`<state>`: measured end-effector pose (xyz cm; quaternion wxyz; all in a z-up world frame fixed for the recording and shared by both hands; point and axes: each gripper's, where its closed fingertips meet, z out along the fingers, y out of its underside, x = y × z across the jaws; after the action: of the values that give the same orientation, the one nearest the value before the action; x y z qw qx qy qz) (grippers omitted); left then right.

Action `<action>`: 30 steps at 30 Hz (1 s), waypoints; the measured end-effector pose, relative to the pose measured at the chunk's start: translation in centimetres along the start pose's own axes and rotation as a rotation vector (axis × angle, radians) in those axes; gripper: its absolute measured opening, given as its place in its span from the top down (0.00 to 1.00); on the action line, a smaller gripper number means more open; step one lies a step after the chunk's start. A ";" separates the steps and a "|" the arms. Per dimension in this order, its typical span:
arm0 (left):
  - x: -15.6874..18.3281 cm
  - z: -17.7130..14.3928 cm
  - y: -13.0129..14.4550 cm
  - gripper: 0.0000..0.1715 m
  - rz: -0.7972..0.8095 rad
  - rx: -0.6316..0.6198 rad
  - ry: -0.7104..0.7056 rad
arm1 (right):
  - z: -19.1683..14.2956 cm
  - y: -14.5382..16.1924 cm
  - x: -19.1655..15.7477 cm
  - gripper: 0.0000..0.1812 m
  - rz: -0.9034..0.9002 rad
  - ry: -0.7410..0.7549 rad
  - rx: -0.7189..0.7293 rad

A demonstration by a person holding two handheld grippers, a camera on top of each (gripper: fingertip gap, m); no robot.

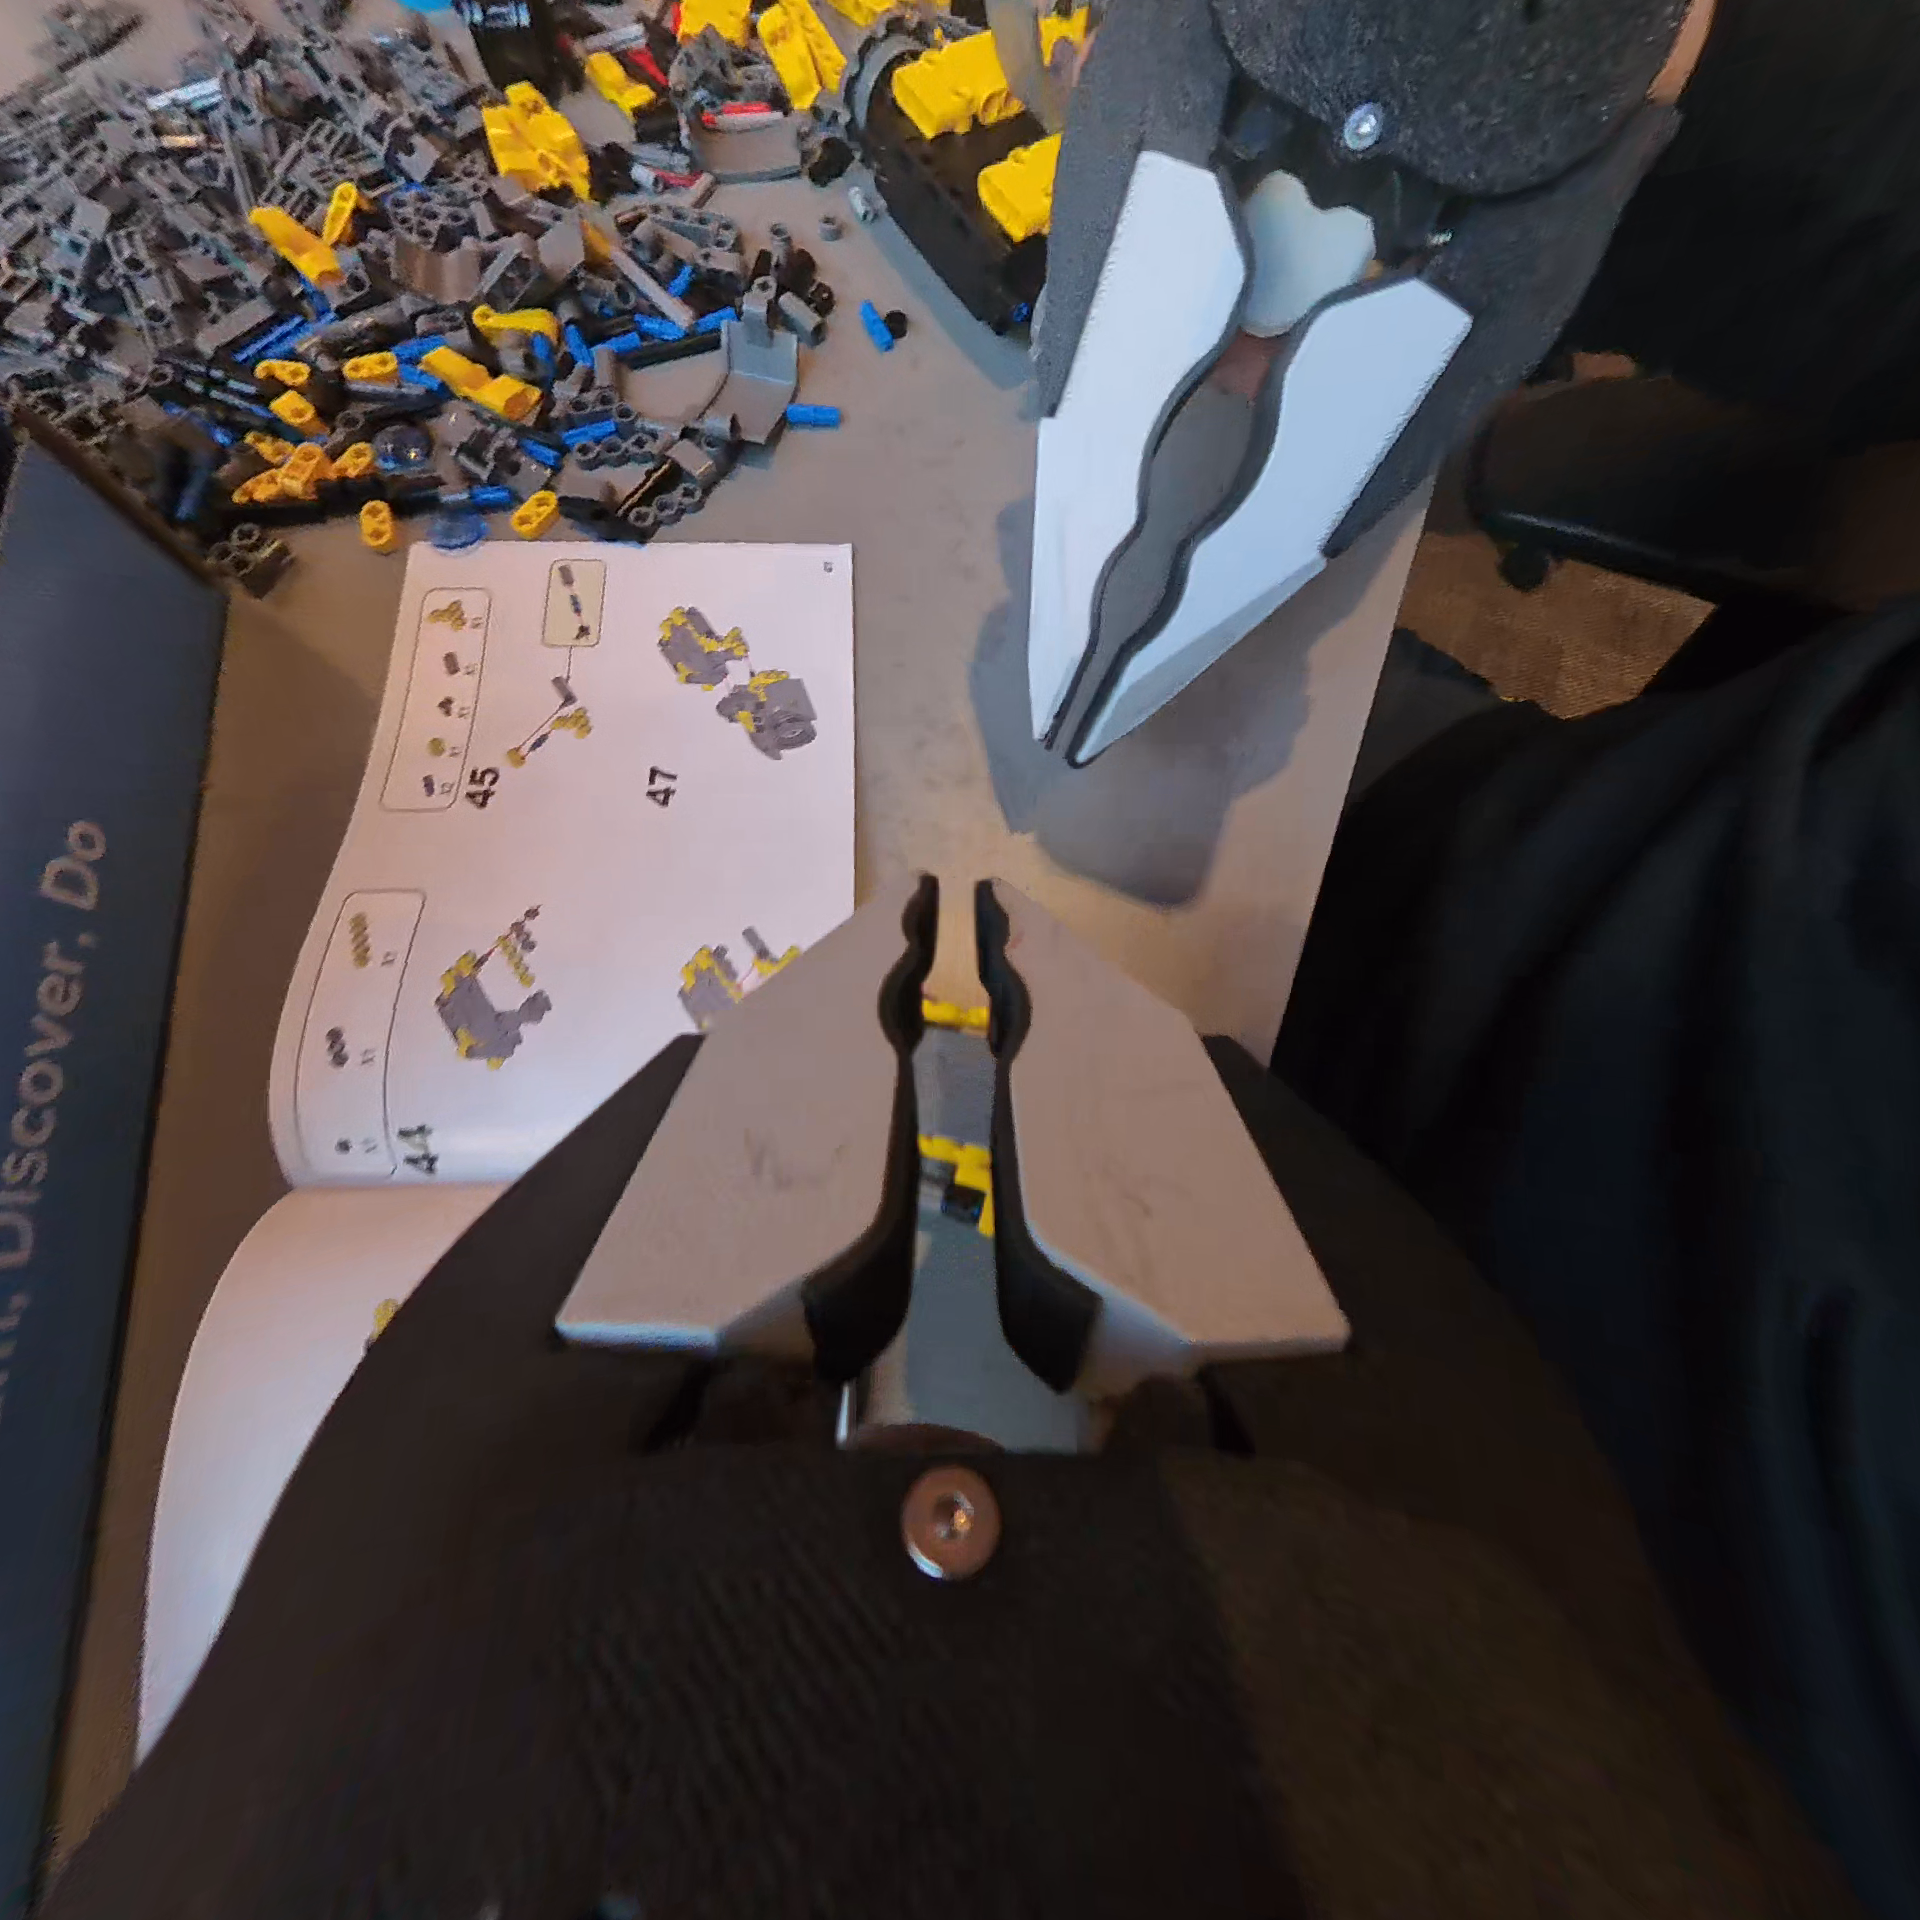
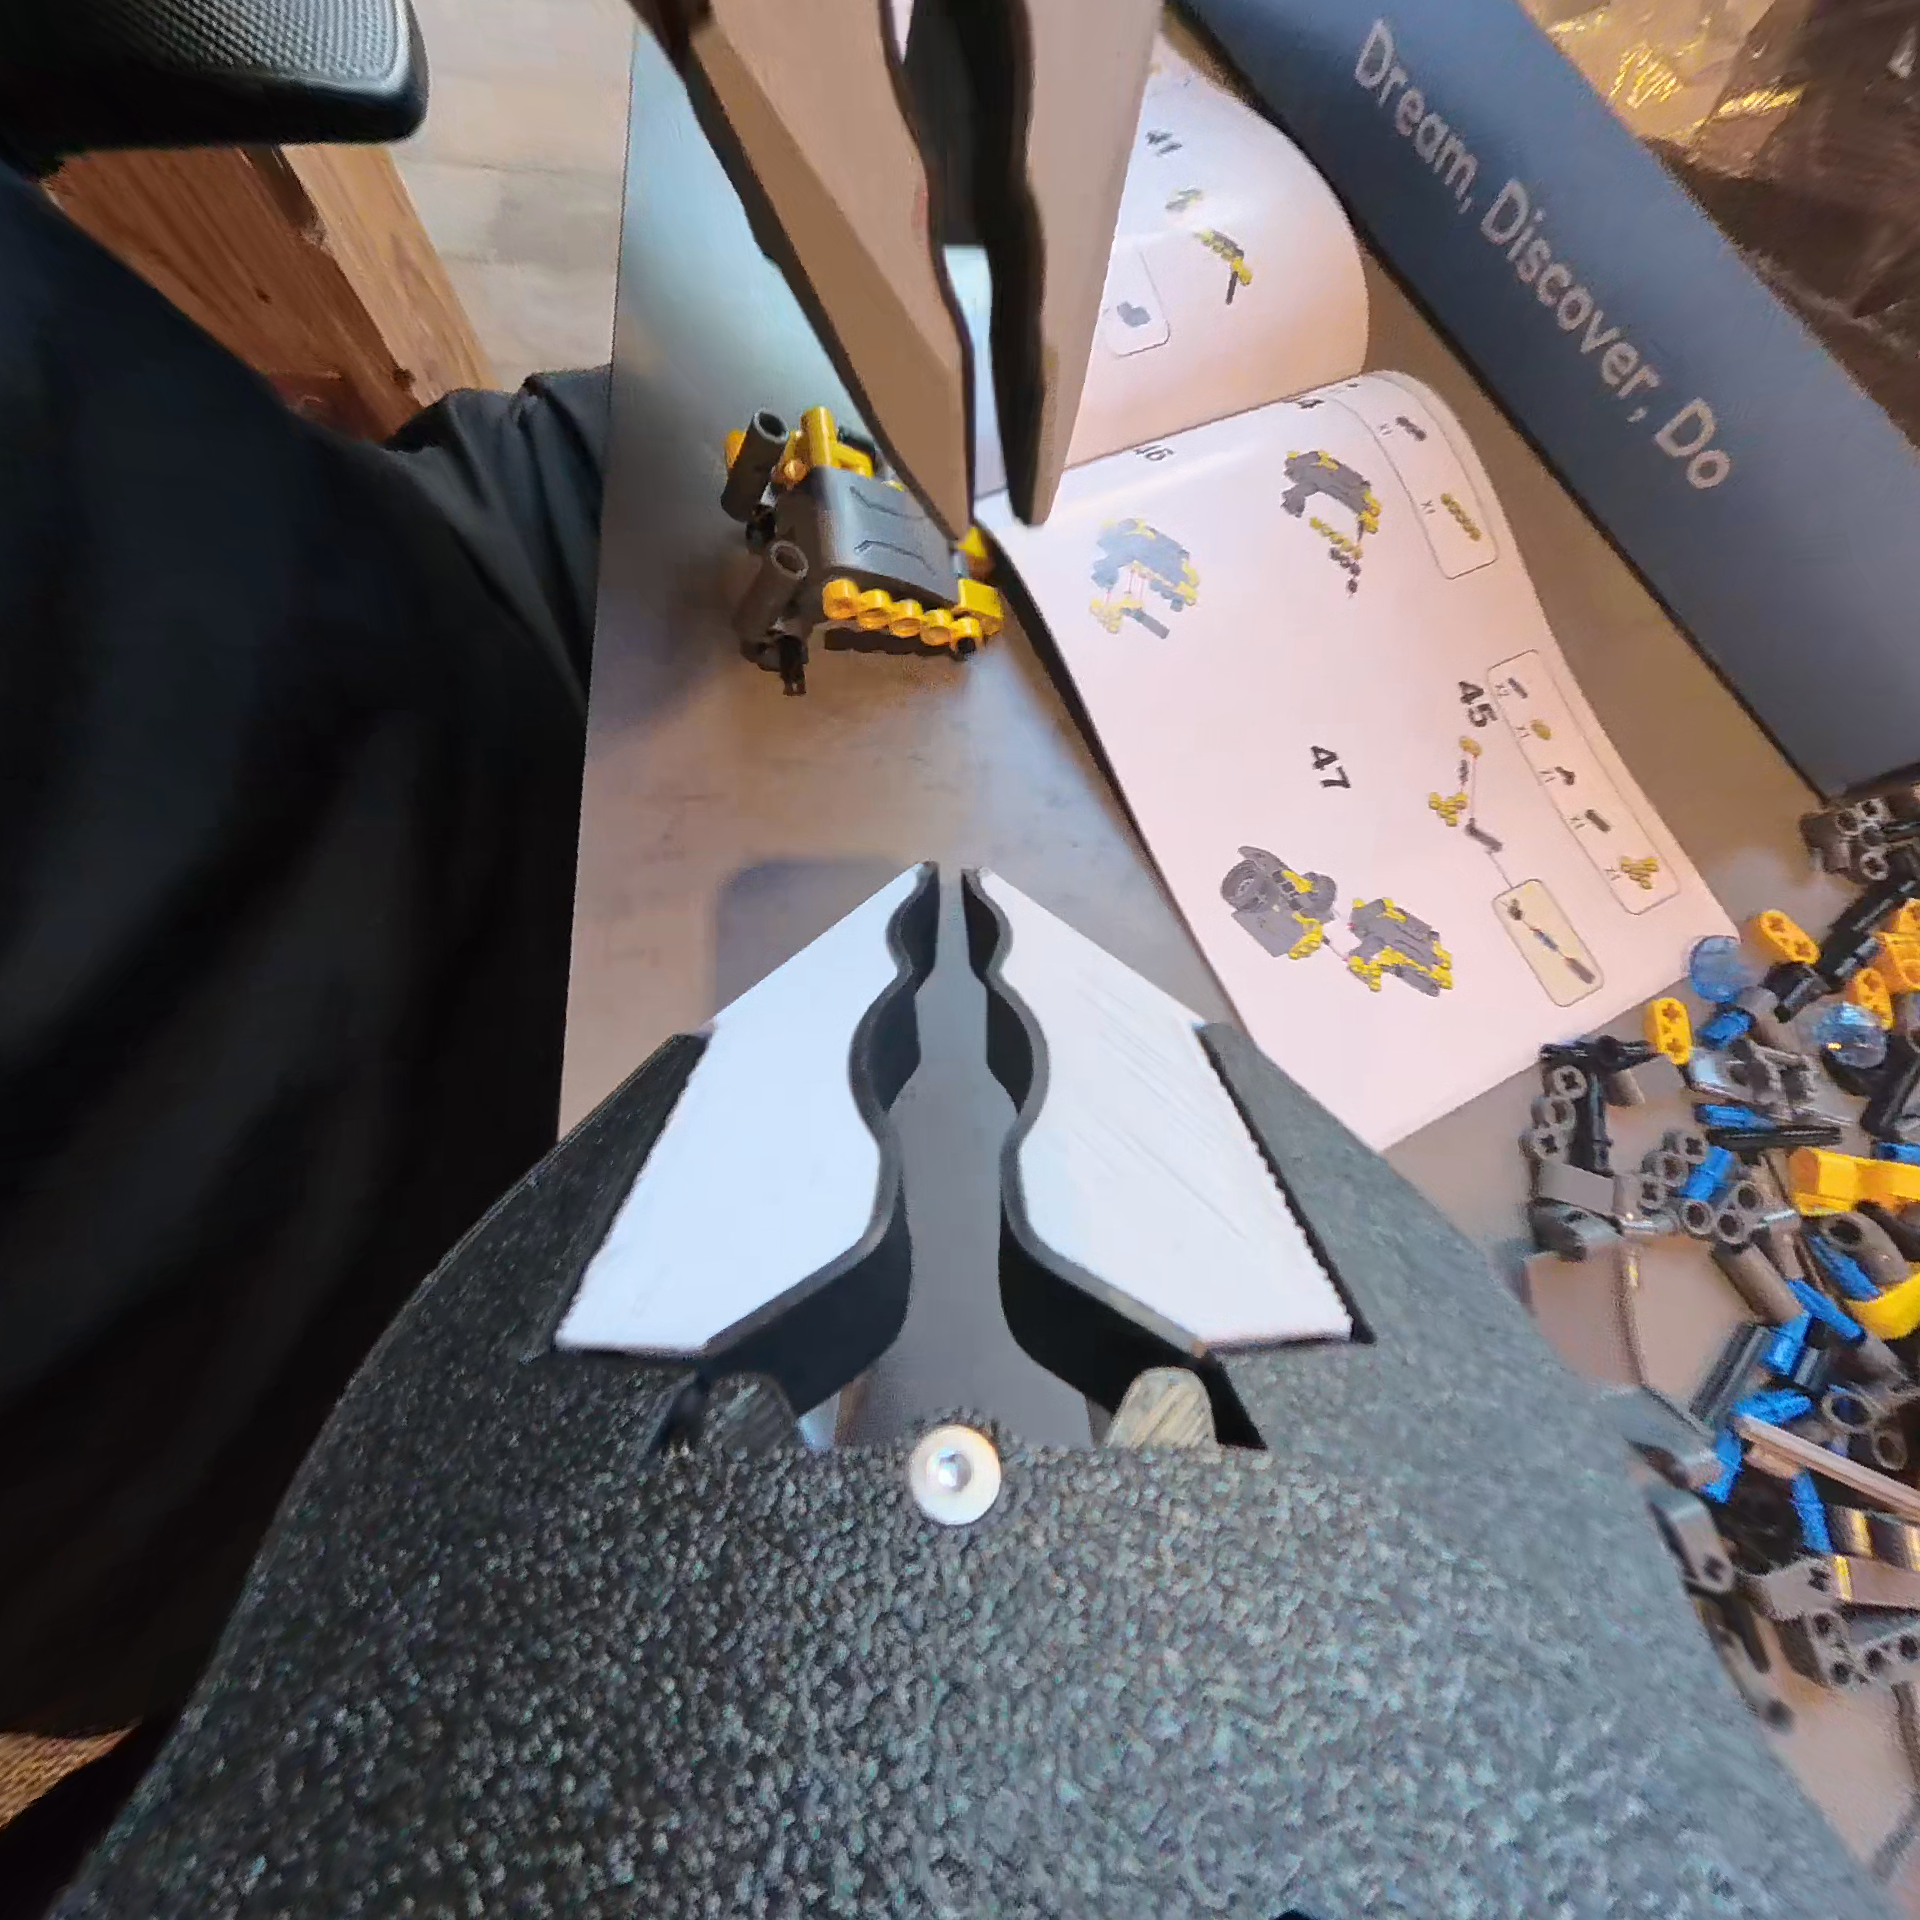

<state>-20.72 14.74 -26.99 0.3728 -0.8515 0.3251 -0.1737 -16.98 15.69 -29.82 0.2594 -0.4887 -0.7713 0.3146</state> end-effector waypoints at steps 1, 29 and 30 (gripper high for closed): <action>-0.1 -0.2 0.5 0.95 0.000 -0.020 -0.011 | 0.3 0.2 -0.2 0.98 0.006 -0.006 -0.008; 2.2 -1.5 7.4 0.78 -0.302 -0.028 0.065 | 3.5 -3.5 -3.4 0.76 0.689 -0.482 0.150; 2.3 -1.4 7.3 0.78 -0.300 -0.022 0.065 | 3.6 -3.5 -3.7 0.76 0.683 -0.498 0.142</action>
<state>-22.87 8.69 -31.46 0.3226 -0.8885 0.2080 -0.2513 -20.16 10.27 -29.94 -0.0211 -0.6061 -0.5807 0.5431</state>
